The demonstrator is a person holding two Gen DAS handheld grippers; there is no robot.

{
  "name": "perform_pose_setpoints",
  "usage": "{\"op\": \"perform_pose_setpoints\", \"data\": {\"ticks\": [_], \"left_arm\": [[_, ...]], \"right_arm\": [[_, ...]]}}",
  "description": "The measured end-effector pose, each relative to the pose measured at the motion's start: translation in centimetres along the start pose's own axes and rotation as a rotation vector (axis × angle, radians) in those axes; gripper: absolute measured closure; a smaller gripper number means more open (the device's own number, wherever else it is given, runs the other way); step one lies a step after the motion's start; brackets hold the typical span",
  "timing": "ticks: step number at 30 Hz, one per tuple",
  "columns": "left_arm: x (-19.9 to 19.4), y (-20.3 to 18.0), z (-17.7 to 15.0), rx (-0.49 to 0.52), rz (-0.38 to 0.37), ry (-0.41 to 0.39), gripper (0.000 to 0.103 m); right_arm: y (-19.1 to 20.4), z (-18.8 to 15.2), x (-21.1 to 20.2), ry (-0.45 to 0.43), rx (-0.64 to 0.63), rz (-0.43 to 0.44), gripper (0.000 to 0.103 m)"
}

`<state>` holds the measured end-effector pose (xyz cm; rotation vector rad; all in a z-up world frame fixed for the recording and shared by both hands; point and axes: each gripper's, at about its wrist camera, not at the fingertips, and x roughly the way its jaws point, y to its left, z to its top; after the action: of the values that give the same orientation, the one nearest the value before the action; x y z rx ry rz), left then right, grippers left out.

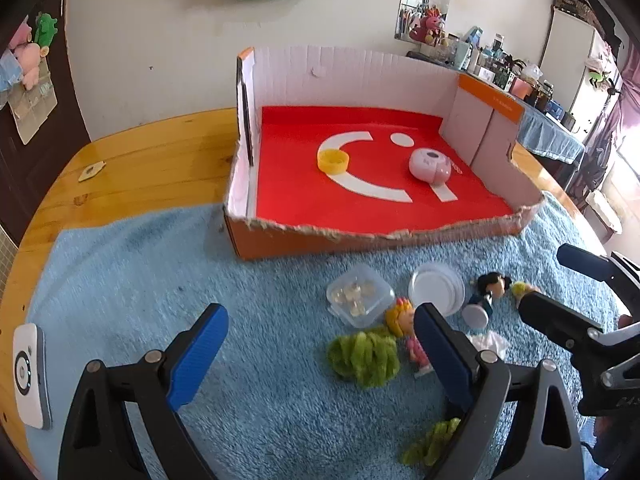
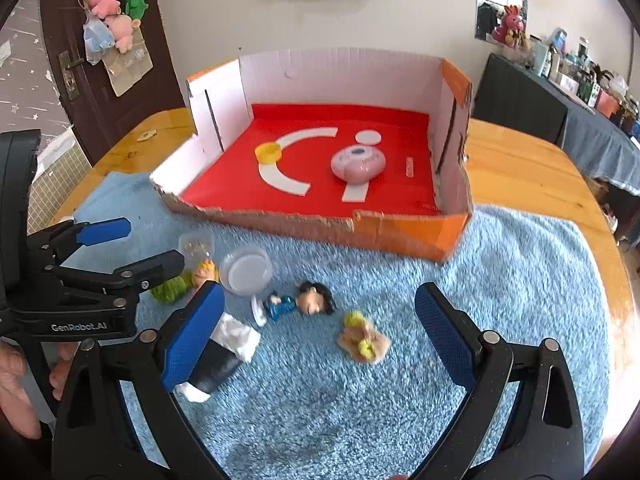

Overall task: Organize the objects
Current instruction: 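Grasp the green pom-pom with the left tool while the right tool grasps the yellow-haired figurine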

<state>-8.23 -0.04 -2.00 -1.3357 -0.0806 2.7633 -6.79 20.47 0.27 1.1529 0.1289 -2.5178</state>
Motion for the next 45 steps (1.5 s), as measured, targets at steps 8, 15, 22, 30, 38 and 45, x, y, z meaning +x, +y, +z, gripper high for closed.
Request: {"op": "perform_pose_setpoints", "data": {"ticks": [8,15,22,30,38,45], "left_arm": [[0.2,-0.2,-1.1,-0.002,-0.003,0.013,0.007],[0.4,-0.2,-1.7,-0.003,-0.002,0.024,0.007],[0.6,0.0,-2.0,-0.013,-0.001,0.030,0.007],[0.7,0.0,-2.3,-0.008,0.011,0.026,0.007],[0.8,-0.1,-2.4,-0.003,0.010,0.024,0.012],[0.9,-0.6,-2.5,0.017,0.020,0.022,0.020]], "right_arm": [[-0.5,-1.1,0.2,0.016,0.014,-0.006,0.005],[-0.9,-1.8,0.3,0.020,0.028,-0.009,0.005],[-1.1,-2.2,0.4,0.019,0.032,-0.010,0.006],[-1.5,-2.5,0.4,0.011,0.042,-0.011,0.011],[-1.8,-2.8,0.9,0.033,0.046,0.003,0.055],[-1.8,-3.2,1.3,0.057,0.034,0.005,0.078]]}}
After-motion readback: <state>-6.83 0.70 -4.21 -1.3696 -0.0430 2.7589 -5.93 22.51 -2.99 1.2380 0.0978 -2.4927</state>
